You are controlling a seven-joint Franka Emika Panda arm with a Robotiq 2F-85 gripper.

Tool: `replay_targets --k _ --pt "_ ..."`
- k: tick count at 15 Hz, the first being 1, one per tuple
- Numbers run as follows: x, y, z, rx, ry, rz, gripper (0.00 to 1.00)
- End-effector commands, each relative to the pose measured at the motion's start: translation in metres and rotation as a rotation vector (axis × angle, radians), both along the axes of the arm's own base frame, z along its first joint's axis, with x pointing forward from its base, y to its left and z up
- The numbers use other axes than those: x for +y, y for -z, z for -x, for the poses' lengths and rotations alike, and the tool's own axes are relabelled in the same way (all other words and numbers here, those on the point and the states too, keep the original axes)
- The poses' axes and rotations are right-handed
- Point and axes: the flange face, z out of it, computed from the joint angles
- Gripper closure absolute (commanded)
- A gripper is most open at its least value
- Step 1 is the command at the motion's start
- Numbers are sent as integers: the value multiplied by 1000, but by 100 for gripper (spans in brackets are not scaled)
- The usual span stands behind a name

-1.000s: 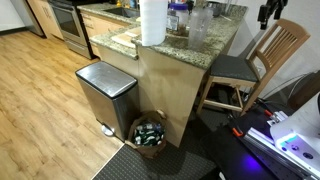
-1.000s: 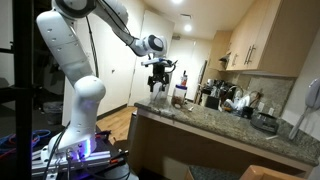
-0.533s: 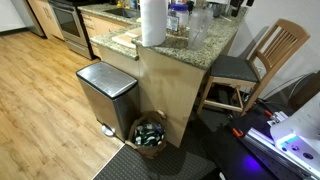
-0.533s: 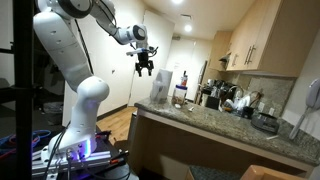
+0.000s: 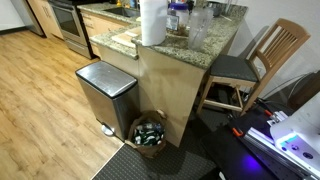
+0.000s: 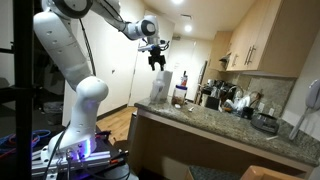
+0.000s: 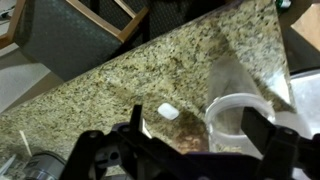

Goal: Pick up the spoon and put it in the bottle

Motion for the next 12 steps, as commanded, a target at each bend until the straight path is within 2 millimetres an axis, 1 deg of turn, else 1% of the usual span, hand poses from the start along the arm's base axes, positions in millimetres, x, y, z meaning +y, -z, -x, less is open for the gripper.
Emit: replay_targets --k 1,2,3,4,5,6,8,9,10,11,12 --pt "-74 -22 -33 -105 146 -117 0" --pt "-90 -19 -41 -110 199 -162 0" --pt "-68 -23 -18 -98 133 -107 0" --pt "-84 -22 -25 -106 167 -132 0" --pt "-92 -20 -30 -105 183 -142 0" --pt "-94 -17 -35 -101 191 -146 0" --pt "-90 -16 -38 -99 193 -146 0" --pt "-91 -10 -39 -97 191 -84 0" --pt "-98 -8 -47 -95 200 -46 0" --pt "-112 -8 -55 -82 195 -36 0" --pt "-131 -10 -66 -91 218 -63 0"
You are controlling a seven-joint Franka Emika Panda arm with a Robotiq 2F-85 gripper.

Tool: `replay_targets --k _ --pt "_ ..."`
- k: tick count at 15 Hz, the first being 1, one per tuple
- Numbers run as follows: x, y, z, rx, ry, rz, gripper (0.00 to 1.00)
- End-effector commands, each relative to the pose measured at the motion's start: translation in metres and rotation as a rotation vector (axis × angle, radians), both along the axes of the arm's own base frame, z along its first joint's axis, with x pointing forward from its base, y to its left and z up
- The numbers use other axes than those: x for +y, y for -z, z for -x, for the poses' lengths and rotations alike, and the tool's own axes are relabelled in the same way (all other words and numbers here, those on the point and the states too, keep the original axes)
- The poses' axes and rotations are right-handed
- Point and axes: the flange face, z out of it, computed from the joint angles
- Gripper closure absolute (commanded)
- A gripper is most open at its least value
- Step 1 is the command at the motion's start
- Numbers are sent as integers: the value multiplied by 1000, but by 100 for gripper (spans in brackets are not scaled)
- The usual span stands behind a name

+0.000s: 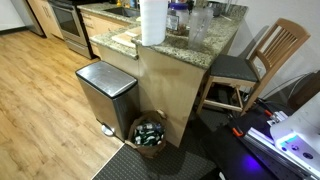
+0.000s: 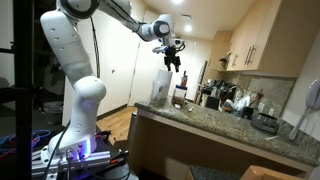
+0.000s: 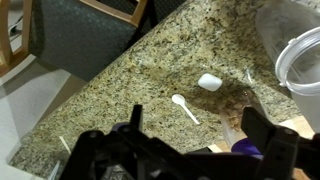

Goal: Pick up the spoon and put it in the bottle

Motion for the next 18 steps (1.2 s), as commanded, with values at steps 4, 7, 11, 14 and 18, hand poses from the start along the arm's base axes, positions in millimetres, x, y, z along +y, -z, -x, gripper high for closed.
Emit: replay_targets --k 4,7,11,14,18 --pt "-108 8 -74 -53 148 -77 0" --pt "-143 18 -116 -77 213 -162 0" --pt "-142 27 -120 -67 230 -161 0" --pt "-140 36 -129 -42 191 -166 0" --pt "-127 81 -161 20 -58 -195 0"
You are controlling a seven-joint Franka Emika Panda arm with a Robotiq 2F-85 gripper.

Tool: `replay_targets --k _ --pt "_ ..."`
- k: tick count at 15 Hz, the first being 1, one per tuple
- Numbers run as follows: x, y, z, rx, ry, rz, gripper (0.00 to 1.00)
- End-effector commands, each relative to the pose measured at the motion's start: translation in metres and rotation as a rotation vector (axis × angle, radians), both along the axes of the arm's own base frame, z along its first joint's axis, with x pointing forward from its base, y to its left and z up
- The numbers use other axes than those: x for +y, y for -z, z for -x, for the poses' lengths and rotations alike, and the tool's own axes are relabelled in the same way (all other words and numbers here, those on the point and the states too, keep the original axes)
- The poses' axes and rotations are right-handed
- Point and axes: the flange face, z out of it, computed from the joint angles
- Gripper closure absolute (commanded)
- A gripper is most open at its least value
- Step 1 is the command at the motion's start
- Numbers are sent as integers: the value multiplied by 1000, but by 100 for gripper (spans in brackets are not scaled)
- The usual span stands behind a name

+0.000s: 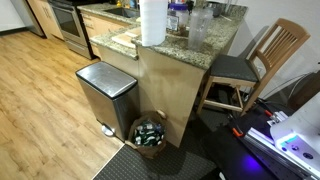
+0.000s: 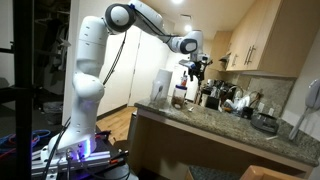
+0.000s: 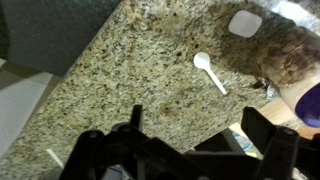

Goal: Pick up the spoon and put it in the bottle

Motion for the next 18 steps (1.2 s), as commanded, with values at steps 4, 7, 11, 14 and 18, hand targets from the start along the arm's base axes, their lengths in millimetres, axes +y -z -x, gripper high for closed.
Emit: replay_targets --k 4,7,11,14,18 --pt "10 83 -58 113 -345 52 0" --pt "20 95 -58 126 -359 63 0" --pt "23 102 -64 132 -362 63 0" --pt "24 124 -73 119 -398 63 0" --pt "33 156 -97 52 -462 45 0"
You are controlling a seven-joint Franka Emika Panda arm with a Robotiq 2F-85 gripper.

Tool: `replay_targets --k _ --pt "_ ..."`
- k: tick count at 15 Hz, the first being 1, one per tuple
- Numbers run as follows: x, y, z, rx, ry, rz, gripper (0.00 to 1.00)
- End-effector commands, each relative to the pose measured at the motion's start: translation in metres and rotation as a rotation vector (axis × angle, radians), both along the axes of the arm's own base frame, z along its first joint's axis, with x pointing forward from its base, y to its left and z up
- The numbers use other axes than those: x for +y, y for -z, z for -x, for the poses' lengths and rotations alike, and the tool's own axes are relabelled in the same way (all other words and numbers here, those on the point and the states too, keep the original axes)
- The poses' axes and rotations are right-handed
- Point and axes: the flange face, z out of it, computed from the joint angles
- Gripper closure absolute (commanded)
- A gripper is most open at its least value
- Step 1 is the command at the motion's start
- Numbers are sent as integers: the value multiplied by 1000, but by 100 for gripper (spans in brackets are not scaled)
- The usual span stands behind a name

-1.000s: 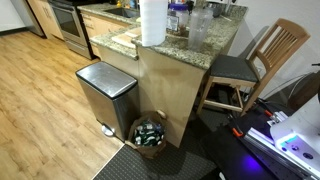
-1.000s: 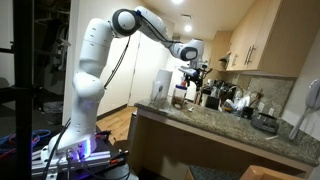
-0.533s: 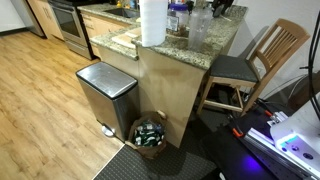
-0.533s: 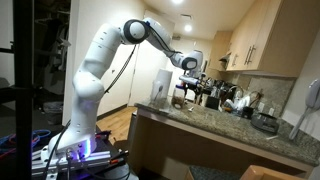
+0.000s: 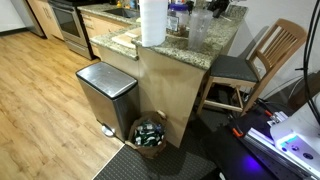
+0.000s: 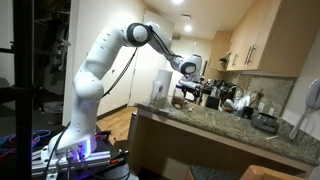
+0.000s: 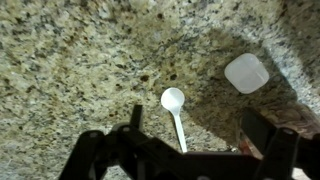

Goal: Pick up the spoon and put it in the bottle

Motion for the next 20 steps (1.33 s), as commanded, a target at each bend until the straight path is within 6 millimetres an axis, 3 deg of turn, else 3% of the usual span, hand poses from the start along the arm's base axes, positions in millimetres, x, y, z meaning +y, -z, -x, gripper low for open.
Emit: replay_targets --k 1,5,6,9,20 --pt "-2 29 -21 -52 -56 -23 0" --pt "-5 52 -40 -141 -49 -14 0" --pt "2 47 -29 -88 -41 -3 0" --pt "0 55 -37 -115 -34 1 0" --pt "1 119 -69 -237 -125 57 0"
